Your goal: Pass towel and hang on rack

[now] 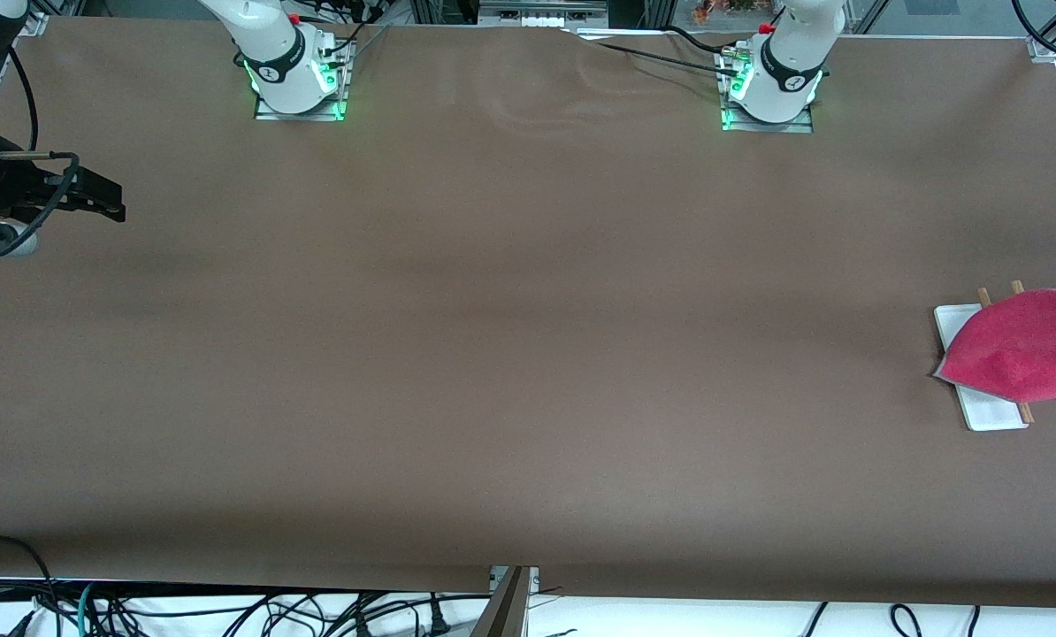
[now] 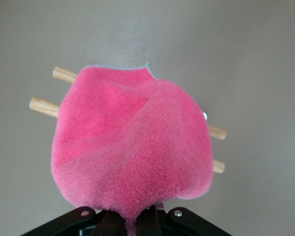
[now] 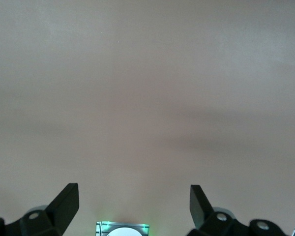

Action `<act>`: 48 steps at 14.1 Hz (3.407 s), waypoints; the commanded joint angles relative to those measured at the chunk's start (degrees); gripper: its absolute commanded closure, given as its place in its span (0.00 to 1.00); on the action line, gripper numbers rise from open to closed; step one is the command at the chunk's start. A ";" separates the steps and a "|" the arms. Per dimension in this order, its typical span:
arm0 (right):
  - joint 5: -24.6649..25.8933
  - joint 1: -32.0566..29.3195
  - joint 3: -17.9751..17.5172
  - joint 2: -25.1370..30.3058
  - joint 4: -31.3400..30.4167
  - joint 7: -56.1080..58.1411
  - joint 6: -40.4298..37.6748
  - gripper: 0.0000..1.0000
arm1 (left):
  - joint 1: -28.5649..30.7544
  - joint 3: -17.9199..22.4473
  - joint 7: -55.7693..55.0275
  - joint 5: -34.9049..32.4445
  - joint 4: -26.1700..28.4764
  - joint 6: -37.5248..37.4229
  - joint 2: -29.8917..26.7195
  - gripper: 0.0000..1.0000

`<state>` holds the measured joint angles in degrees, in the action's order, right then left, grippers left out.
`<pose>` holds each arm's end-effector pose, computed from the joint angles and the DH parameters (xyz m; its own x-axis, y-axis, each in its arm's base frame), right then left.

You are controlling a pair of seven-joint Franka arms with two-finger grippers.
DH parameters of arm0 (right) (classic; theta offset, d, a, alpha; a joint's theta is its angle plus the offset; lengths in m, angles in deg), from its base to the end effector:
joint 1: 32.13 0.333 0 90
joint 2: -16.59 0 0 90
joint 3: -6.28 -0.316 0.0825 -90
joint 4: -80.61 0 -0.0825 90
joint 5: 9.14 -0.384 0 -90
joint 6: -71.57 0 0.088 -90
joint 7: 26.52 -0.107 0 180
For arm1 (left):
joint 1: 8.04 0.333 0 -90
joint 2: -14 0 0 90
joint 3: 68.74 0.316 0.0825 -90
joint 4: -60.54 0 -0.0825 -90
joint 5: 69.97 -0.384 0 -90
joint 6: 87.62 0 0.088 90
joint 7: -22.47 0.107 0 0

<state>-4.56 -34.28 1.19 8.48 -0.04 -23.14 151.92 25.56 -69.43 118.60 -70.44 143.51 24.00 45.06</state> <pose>0.5795 0.0162 0.6068 0.9841 0.0970 -0.1490 0.1067 -0.9926 0.0587 0.5878 0.3828 0.3695 0.4492 -0.8934 0.0032 -0.8927 -0.4487 0.0419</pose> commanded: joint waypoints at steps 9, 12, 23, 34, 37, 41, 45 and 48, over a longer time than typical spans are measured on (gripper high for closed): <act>0.44 -0.22 -0.18 0.20 -0.21 1.10 -0.01 0.00 | 5.77 0.87 8.44 -1.38 -2.38 8.00 6.81 0.44; 0.44 -0.22 -0.18 0.20 -0.21 1.10 0.07 0.00 | 8.93 0.69 8.64 1.07 -2.65 8.27 7.35 0.00; 0.53 -0.22 -0.18 -0.24 -0.12 1.18 0.25 0.00 | 7.88 -4.05 3.47 7.23 -11.61 6.17 2.88 0.00; 0.53 -0.31 -0.09 -0.24 -0.12 1.10 0.25 0.00 | -4.58 -3.79 -24.17 2.95 -4.96 -1.58 -10.90 0.00; 0.53 -0.40 -0.09 -0.33 -0.12 1.10 0.34 0.00 | -9.24 -3.70 -37.03 -0.49 4.18 -1.58 -20.31 0.00; 0.53 -0.40 -0.09 -0.33 -0.12 1.10 0.34 0.00 | -14.78 -3.61 -50.57 -0.59 11.49 -2.10 -27.79 0.00; 0.53 -0.40 -0.09 -0.33 -0.12 1.18 0.43 0.00 | -21.72 -3.44 -73.67 0.21 18.17 -8.42 -34.03 0.00; 0.53 -0.40 -0.09 -0.33 -0.12 1.10 0.51 0.00 | -25.60 -3.53 -84.93 0.38 20.38 -13.07 -37.38 0.00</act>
<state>-4.56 -34.34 1.29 7.93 -0.04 -23.11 152.08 2.12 -74.01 40.27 -69.70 160.54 13.11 11.82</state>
